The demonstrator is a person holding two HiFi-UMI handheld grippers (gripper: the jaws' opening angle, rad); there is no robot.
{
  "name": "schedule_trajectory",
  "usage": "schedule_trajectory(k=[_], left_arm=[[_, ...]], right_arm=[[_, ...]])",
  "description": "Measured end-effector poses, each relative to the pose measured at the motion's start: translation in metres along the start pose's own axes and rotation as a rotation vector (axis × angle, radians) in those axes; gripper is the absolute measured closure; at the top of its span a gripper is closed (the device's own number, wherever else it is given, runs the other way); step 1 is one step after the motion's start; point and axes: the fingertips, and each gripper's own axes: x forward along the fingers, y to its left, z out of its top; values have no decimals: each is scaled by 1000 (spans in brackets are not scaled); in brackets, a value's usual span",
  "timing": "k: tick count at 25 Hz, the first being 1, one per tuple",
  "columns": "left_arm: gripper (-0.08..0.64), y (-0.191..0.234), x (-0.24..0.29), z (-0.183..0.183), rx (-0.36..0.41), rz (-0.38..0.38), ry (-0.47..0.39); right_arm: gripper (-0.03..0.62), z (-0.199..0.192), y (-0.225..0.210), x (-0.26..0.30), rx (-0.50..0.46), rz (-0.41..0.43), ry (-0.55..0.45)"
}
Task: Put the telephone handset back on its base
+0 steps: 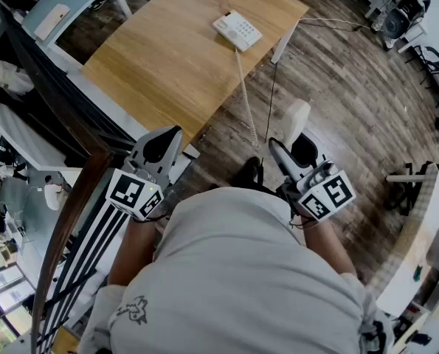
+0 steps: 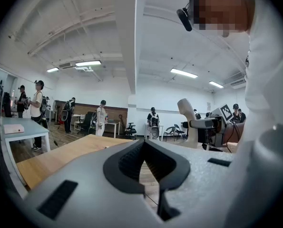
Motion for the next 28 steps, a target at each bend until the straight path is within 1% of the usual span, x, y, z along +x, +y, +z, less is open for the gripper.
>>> schedule_trajectory(k=[6, 12, 21, 28], left_arm=[[554, 5, 27, 4, 6, 1, 3], [554, 4, 66, 3, -4, -7, 26], [554, 5, 161, 7, -11, -19, 59], [554, -5, 233, 8, -20, -27, 77]], right_arm=[[370, 5, -27, 8, 16, 1, 0], [370, 10, -64, 13, 27, 10, 5], [370, 22, -151, 17, 80, 23, 14], [371, 25, -219, 17, 90, 32, 50]])
